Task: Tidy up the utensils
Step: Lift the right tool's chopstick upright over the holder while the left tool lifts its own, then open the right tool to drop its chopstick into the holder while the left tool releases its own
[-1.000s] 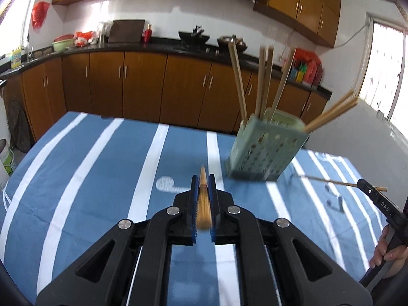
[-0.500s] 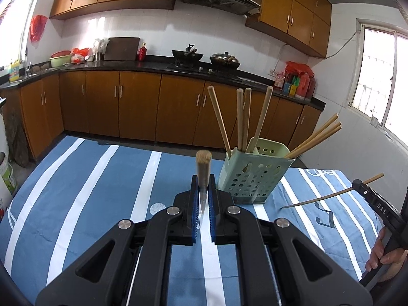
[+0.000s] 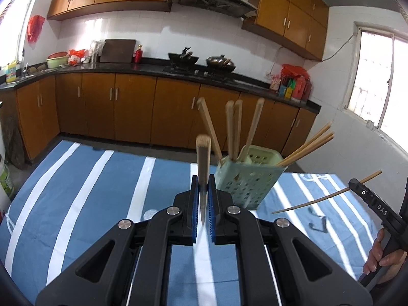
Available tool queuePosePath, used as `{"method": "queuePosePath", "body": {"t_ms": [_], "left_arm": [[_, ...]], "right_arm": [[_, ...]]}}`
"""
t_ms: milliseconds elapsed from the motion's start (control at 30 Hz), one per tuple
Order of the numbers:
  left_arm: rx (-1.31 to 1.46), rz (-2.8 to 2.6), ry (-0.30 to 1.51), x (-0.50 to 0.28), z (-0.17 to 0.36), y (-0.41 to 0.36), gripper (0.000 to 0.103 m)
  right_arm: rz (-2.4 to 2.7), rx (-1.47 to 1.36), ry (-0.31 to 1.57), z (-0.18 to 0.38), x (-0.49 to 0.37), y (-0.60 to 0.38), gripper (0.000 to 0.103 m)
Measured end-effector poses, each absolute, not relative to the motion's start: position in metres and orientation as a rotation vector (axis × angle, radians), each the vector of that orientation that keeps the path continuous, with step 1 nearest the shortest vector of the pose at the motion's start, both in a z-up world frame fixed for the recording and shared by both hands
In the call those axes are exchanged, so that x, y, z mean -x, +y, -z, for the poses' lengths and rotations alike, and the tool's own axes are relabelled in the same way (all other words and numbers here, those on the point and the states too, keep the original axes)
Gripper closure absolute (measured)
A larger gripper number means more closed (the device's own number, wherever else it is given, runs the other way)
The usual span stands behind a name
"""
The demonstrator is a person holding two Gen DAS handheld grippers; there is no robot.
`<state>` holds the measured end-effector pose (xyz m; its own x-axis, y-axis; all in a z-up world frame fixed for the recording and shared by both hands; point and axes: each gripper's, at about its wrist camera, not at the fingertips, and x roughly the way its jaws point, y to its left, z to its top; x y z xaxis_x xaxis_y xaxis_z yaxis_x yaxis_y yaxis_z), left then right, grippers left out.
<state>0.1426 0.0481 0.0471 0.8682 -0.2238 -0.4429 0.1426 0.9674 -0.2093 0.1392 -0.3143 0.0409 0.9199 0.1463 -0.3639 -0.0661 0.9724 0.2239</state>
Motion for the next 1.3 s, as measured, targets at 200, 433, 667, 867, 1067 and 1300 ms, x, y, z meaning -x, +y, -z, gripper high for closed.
{"method": "queuePosePath", "body": {"t_ms": [200, 433, 667, 867, 1067, 1300], "left_arm": [[0.178, 0.265, 0.383, -0.136, -0.093, 0.037, 0.096], [0.193, 0.296, 0.281, -0.142, -0.133, 0.018, 0.096], [0.190, 0.251, 0.195, -0.167, -0.152, 0.003, 0.096], [0.166, 0.227, 0.253, -0.201, -0.130, -0.007, 0.096], [0.173, 0.215, 0.322, -0.221, -0.106, -0.006, 0.096], [0.173, 0.234, 0.373, -0.232, -0.094, -0.010, 0.095]], "right_arm": [[-0.211, -0.247, 0.267, -0.096, -0.125, -0.310, 0.095], [-0.226, -0.224, 0.221, -0.131, -0.136, -0.297, 0.095], [-0.199, -0.156, 0.338, -0.130, -0.182, -0.276, 0.095], [-0.213, -0.171, 0.436, -0.119, -0.223, -0.272, 0.095], [-0.213, -0.181, 0.491, -0.103, -0.244, -0.270, 0.095], [-0.210, -0.201, 0.505, -0.095, -0.254, -0.271, 0.093]]}}
